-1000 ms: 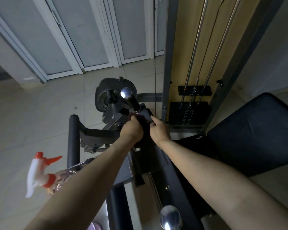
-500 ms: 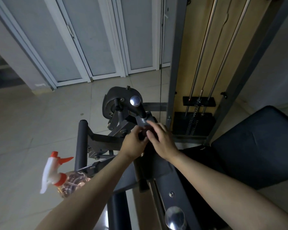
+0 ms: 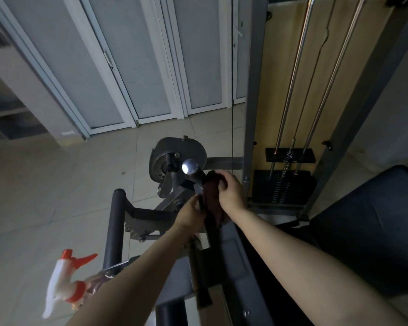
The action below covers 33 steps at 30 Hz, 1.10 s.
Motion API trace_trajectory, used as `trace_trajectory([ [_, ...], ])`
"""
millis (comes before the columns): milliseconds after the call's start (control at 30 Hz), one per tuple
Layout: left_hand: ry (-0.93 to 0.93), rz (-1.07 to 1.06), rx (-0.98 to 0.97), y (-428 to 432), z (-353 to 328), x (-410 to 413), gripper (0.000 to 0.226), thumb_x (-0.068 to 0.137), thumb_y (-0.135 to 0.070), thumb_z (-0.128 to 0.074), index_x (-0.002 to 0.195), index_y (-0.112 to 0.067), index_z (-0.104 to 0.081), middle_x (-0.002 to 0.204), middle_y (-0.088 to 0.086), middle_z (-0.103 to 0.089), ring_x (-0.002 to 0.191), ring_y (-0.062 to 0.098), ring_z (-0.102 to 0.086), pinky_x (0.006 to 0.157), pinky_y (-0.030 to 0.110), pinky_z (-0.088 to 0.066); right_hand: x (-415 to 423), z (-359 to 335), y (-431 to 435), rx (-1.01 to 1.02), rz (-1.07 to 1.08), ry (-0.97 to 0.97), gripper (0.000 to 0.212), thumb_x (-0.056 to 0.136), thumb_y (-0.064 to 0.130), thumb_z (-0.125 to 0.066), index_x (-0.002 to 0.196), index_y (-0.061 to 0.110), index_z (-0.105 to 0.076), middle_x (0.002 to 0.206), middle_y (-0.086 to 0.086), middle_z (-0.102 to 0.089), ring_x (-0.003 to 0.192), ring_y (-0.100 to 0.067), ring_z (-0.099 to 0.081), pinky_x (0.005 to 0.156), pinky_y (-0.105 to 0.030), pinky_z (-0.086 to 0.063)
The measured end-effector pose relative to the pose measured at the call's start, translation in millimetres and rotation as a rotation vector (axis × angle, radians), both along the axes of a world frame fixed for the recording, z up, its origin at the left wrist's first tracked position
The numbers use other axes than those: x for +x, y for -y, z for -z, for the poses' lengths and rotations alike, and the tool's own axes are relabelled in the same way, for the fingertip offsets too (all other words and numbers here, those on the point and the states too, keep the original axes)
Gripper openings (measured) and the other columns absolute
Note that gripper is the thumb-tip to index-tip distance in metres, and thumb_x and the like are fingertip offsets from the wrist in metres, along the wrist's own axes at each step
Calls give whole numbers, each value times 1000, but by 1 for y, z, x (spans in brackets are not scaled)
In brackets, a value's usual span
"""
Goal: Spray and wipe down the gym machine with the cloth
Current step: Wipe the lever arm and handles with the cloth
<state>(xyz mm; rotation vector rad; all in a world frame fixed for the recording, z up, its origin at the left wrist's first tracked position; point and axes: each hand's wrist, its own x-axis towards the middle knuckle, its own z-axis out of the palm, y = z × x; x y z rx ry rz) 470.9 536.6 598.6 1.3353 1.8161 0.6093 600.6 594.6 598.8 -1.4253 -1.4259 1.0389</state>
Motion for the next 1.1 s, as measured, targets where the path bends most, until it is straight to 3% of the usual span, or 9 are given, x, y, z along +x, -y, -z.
trace_trajectory([
  [67, 8, 6, -21, 0, 5, 2, 61, 96, -10, -58, 151, -29, -37, 135, 6, -62, 117, 24, -63, 101, 37, -51, -13, -5, -2, -54, -40, -30, 41, 104, 9, -40, 136, 28, -56, 143, 3, -53, 132, -16, -48, 104, -25, -36],
  [133, -13, -2, -3, -2, 5, 3, 61, 98, -8, -57, 153, -24, -36, 134, 5, -62, 117, 23, -63, 96, 32, -51, -20, -6, -5, -122, -53, -87, 42, 105, 11, -36, 138, 31, -54, 146, 5, -50, 135, -16, -45, 104, -26, -35],
  [267, 147, -87, 3, -5, 1, 3, 70, 94, -4, -64, 155, -20, -34, 138, 4, -58, 121, 19, -59, 103, 31, -47, -22, -19, -7, -155, -2, -171, 37, 103, 8, -38, 116, 31, -65, 126, 7, -59, 117, -16, -53, 91, -28, -42],
  [367, 330, -131, 185, -2, -9, 10, 78, 93, 2, -63, 156, -24, -25, 139, -3, -52, 124, 10, -54, 103, 24, -46, -24, -31, -7, -110, 22, -193, 33, 102, 9, -42, 103, 31, -67, 110, 11, -61, 109, -17, -58, 87, -34, -52],
  [467, 354, -124, 348, -3, -23, 12, 70, 92, 0, -66, 148, -29, -36, 135, -9, -58, 123, 1, -56, 101, 21, -49, -26, -41, -1, -83, -3, -236, 33, 102, 10, -46, 103, 34, -68, 103, 20, -61, 105, -14, -60, 89, -41, -58],
  [633, 314, -127, 417, 5, -38, -1, 64, 92, -1, -66, 143, -33, -43, 129, -13, -60, 124, 2, -56, 93, 16, -47, -25, -60, 16, 30, -27, -268, 33, 101, 3, -46, 109, 26, -69, 102, 23, -61, 98, 2, -58, 82, -13, -50],
  [833, 403, -99, 475, 14, -50, 3, 52, 96, -16, -67, 142, -31, -49, 127, -10, -66, 121, 6, -61, 109, 41, -48, -27, -86, 33, 182, -72, -287, 33, 104, 9, -43, 106, 30, -67, 106, 22, -64, 99, 11, -58, 84, -13, -49],
  [1000, 440, -101, 543, 20, -63, 8, 42, 98, -16, -63, 138, -25, -54, 122, -6, -69, 117, 9, -63, 106, 42, -50, -27, -110, 40, 307, -108, -277, 29, 104, 8, -43, 110, 25, -66, 109, 16, -64, 105, 2, -59, 92, -27, -54],
  [1100, 411, -100, 625, 22, -68, 5, 38, 98, -24, -64, 134, -28, -55, 122, -2, -66, 113, 14, -65, 98, 41, -55, -34, -128, 44, 454, -179, -191, 28, 104, 10, -44, 114, 26, -64, 115, 11, -63, 108, 3, -57, 88, -23, -55],
])
